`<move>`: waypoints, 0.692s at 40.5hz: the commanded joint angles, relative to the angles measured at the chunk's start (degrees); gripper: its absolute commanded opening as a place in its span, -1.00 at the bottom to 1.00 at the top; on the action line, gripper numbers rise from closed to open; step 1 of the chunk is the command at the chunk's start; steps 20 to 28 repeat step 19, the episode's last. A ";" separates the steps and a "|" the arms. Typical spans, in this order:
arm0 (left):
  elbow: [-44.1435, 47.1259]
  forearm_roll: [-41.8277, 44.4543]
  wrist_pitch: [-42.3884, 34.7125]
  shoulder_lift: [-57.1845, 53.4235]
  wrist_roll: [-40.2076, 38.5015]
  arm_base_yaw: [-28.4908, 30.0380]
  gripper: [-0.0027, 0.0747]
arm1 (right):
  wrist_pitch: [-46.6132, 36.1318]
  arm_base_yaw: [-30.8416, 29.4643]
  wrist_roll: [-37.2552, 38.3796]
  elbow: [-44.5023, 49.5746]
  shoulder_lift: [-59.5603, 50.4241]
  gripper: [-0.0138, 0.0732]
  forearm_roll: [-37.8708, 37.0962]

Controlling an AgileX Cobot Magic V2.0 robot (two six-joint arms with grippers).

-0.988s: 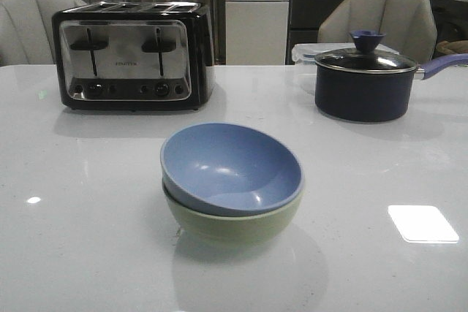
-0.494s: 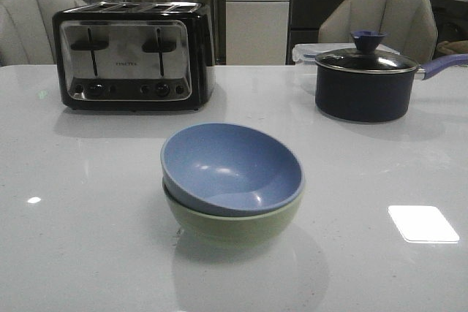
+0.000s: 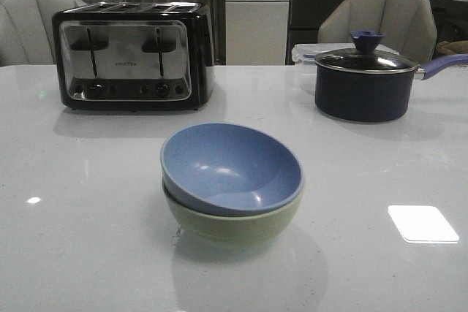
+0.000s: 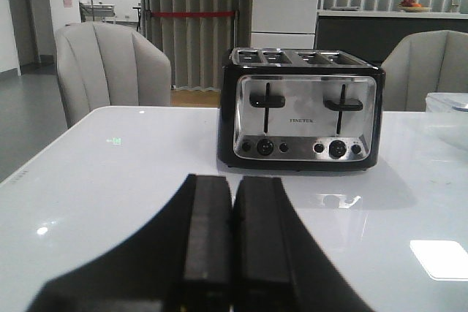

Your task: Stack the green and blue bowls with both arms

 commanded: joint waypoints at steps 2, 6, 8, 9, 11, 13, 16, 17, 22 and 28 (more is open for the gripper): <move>0.23 -0.56 -5.24 -1.07 -0.45 0.06 -0.69 | -5.32 -2.07 -0.08 -0.22 -1.19 -0.56 0.26; 0.23 -0.56 -5.24 -1.07 -0.45 0.06 -0.69 | -5.32 -2.06 -0.08 -0.22 -1.19 -0.56 0.26; 0.23 -0.56 -5.24 -1.07 -0.45 0.06 -0.69 | -5.32 -1.86 -0.08 -0.22 -1.19 -0.56 0.26; 0.23 -0.56 -5.24 -1.07 -0.45 0.06 -0.69 | -5.32 -1.86 -0.08 -0.22 -1.19 -0.56 0.26; 0.23 -0.56 -5.24 -1.07 -0.45 0.06 -0.69 | -5.32 -1.86 -0.08 -0.22 -1.19 -0.56 0.26; 0.23 -0.56 -5.24 -1.07 -0.45 0.06 -0.69 | -5.32 -1.86 -0.08 -0.22 -1.19 -0.56 0.26; 0.23 -0.56 -5.24 -1.07 -0.45 0.06 -0.69 | -5.32 -1.86 -0.08 -0.22 -1.19 -0.56 0.26; 0.23 -0.56 -5.24 -1.07 -0.45 0.06 -0.69 | -5.32 -1.86 -0.08 -0.22 -1.19 -0.56 0.26; 0.23 -0.56 -5.24 -1.07 -0.45 0.06 -0.69 | -5.32 -1.86 -0.08 -0.22 -1.19 -0.56 0.26; 0.23 -0.56 -5.24 -1.07 -0.45 0.06 -0.69 | -5.32 -1.86 -0.08 -0.22 -1.19 -0.56 0.26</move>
